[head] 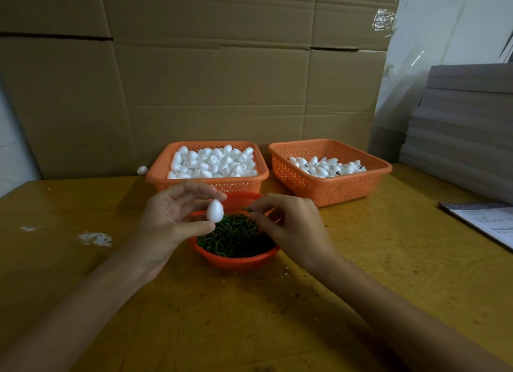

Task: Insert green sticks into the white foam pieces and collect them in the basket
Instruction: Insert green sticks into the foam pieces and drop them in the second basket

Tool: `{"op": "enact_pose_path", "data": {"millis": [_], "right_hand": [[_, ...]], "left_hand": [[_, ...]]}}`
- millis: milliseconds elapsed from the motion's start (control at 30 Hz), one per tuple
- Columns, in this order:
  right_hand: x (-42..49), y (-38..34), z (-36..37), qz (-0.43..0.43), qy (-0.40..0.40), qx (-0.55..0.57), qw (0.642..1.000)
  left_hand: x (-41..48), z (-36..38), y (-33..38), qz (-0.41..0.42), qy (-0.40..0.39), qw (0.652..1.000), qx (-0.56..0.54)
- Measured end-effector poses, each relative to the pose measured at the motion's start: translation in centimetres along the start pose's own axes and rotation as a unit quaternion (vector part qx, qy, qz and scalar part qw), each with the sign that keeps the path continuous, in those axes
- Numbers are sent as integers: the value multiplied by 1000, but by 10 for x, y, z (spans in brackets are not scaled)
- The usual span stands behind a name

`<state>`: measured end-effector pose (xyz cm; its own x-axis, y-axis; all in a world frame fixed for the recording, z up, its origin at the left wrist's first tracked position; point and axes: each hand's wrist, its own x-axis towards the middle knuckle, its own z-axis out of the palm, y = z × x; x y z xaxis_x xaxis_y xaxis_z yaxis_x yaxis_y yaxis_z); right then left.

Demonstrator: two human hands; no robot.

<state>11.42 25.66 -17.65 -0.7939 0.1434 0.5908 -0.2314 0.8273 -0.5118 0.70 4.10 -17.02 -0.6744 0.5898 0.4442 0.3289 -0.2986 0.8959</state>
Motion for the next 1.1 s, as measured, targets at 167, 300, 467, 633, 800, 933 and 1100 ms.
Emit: {"op": "enact_pose_path", "data": {"millis": [167,300,467,633,800,933,1100], "right_hand": [[0,0,0,-1,3,-8,1000],[0,1,1,0,7,-17,1000],[0,1,1,-1,8,-19,1000],[0,0,1,-2,5,-24,1000],[-1,1,1,-4,2,-23,1000],[0,1,0,2,5,-18,1000],[0,2,1,2,5,-17,1000]], "left_hand": [[-1,3,1,11,-17,998,52],[0,4,-2,18,-13,995,99],[-2,10,-6,26,3,983,184],[-3,15,-8,35,21,972,229],[-4,16,-8,49,11,970,237],[-4,15,-9,54,9,971,233],[-3,12,-13,68,10,971,230]]}}
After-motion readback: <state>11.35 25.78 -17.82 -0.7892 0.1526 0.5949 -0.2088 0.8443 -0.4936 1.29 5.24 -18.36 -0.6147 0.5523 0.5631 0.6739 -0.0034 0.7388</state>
